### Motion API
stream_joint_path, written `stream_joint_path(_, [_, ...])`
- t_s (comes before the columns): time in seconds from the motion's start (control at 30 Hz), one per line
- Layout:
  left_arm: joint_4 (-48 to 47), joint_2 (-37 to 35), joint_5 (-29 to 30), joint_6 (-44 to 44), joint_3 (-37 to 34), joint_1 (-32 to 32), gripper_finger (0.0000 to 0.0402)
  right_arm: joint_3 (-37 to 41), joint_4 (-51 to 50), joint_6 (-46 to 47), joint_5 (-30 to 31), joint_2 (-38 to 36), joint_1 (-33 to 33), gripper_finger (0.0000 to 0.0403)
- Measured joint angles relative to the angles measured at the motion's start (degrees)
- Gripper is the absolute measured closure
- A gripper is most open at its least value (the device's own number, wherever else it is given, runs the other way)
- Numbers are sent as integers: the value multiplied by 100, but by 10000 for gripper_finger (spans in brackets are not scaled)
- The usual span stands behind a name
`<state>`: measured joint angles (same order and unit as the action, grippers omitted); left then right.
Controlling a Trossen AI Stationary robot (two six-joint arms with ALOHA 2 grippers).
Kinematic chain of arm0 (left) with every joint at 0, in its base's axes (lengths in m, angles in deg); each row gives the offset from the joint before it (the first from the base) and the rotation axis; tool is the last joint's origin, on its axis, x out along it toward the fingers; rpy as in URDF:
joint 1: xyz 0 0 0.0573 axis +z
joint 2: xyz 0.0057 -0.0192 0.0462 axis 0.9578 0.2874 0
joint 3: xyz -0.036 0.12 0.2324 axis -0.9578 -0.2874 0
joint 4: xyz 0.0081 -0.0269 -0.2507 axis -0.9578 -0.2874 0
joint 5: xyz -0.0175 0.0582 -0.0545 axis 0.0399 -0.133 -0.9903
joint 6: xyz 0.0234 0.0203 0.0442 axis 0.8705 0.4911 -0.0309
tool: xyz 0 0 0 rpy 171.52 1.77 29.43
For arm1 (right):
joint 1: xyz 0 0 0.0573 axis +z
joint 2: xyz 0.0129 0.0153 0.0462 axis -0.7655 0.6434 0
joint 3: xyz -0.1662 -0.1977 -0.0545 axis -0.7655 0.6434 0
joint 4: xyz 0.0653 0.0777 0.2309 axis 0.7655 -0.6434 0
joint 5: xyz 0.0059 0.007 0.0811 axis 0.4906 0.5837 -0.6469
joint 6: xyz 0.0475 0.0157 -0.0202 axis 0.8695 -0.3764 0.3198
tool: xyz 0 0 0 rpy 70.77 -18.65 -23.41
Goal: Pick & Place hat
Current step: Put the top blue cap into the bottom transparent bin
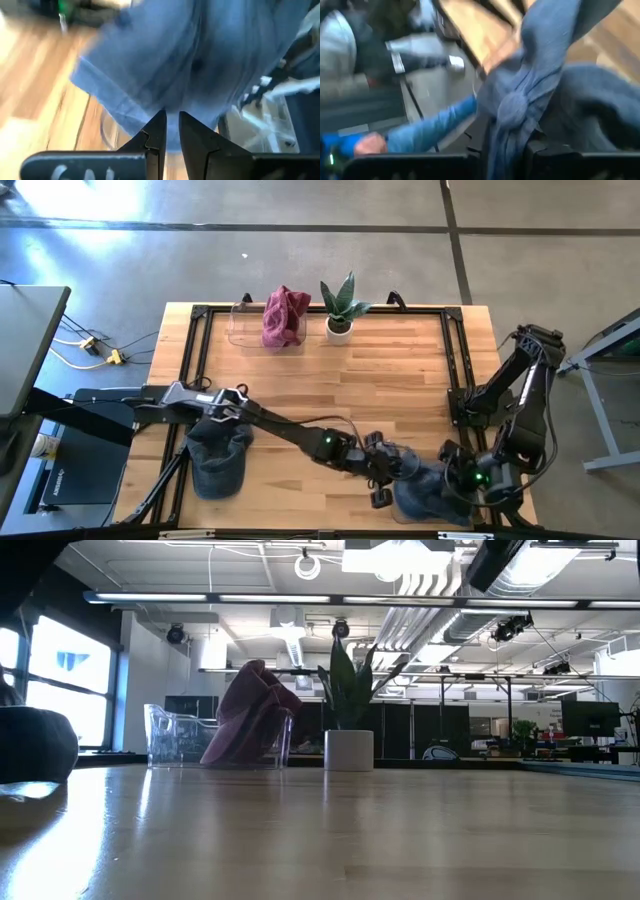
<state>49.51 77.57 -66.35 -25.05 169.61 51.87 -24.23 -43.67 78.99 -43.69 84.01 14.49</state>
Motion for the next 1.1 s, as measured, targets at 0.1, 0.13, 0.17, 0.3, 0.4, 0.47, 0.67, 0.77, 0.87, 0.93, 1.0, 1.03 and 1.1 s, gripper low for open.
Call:
stream_joint_path(0.1, [663,81,21,112,50,180,354,0,11,-109,-457,-68,95,319])
stream_joint_path(0.13, [733,88,25,199,39,231,354,0,17,-122,-560,-106,128,305])
stream_joint_path(0.17, [911,116,-12,296,28,297,354,0,37,-175,-637,-147,146,291])
stream_joint_path(0.3, [1560,151,-362,238,31,531,354,0,238,-752,-928,-386,180,234])
stream_joint_path(0.4, [1401,144,-651,28,35,684,354,0,499,-872,-1171,-644,180,206])
stream_joint_path(0.47, [1106,135,-800,-3,24,733,354,0,799,-1048,-1252,-712,242,201])
stream_joint_path(0.67, [581,-305,-1273,126,55,707,354,0,1897,-2774,-1333,-220,599,246])
stream_joint_path(0.77, [482,-273,-1362,85,41,587,354,0,2061,-3232,-1453,207,597,299])
stream_joint_path(0.87, [774,124,-1022,41,28,522,354,2,1478,-2978,-1276,597,530,362])
stream_joint_path(0.93, [915,373,-743,-7,17,515,354,11,1059,-2586,-1068,766,527,391])
stream_joint_path(1.0, [1061,418,-638,-37,-13,530,354,8,953,-2382,-1053,907,533,390])
stream_joint_path(1.03, [1376,451,-660,-82,2,546,354,7,951,-2371,-1145,986,548,383])
stream_joint_path(1.1, [2016,573,-752,-193,74,605,354,7,977,-2441,-1317,1137,575,374])
